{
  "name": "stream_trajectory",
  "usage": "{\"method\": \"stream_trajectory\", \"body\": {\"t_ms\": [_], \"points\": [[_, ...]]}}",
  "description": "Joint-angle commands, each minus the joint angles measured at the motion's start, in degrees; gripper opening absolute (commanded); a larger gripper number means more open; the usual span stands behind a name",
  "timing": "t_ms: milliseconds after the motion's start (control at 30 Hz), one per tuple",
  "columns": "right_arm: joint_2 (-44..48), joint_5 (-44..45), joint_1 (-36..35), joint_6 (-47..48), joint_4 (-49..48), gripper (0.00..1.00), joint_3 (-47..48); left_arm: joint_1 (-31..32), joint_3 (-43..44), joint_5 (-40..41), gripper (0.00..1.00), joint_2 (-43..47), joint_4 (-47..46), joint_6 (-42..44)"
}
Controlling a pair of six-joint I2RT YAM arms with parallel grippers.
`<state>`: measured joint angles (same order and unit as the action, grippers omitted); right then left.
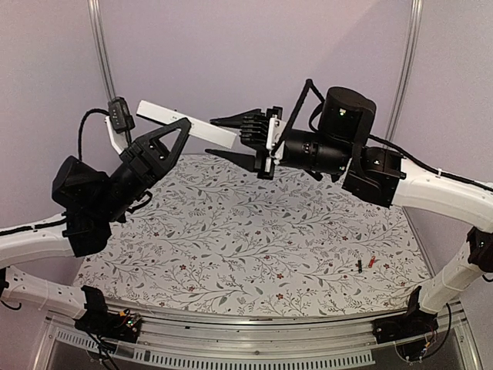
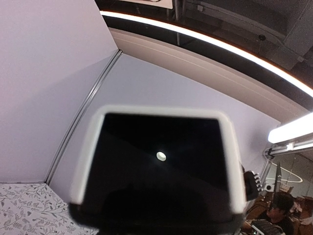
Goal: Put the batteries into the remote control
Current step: Remove the battery cover from the remote control.
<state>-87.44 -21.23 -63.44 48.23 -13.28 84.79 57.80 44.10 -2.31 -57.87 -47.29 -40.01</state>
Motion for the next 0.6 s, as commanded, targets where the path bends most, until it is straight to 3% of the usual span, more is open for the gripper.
{"method": "stream_trajectory", "body": {"t_ms": [0,67,100,367,500,567], "points": [[1.2,2.6,0.0,-1.9,9.1,0.53,-1.5,0.9,0.3,-1.7,0.0,2.9,-2.0,3.0],[1.7,3.1,0.1,-1.7,9.0,0.67,-2.0,0.9,0.4,-2.0,0.0,3.0,-1.9,3.0],[1.9,3.1,0.1,-1.7,9.0,0.69,-2.2,0.9,0.5,-2.1,0.0,2.9,-1.9,3.0],[3.1,2.6,0.1,0.6,5.7,0.73,-3.3,0.8,0.2,-1.2,0.0,2.8,-0.4,2.1],[3.3,3.0,0.1,1.8,3.5,0.98,-2.6,0.8,-0.2,-1.3,0.0,2.8,-0.3,0.7],[2.8,2.9,0.1,2.5,3.4,0.99,-1.6,0.8,-0.2,-1.5,0.0,2.7,0.3,-0.2]]}}
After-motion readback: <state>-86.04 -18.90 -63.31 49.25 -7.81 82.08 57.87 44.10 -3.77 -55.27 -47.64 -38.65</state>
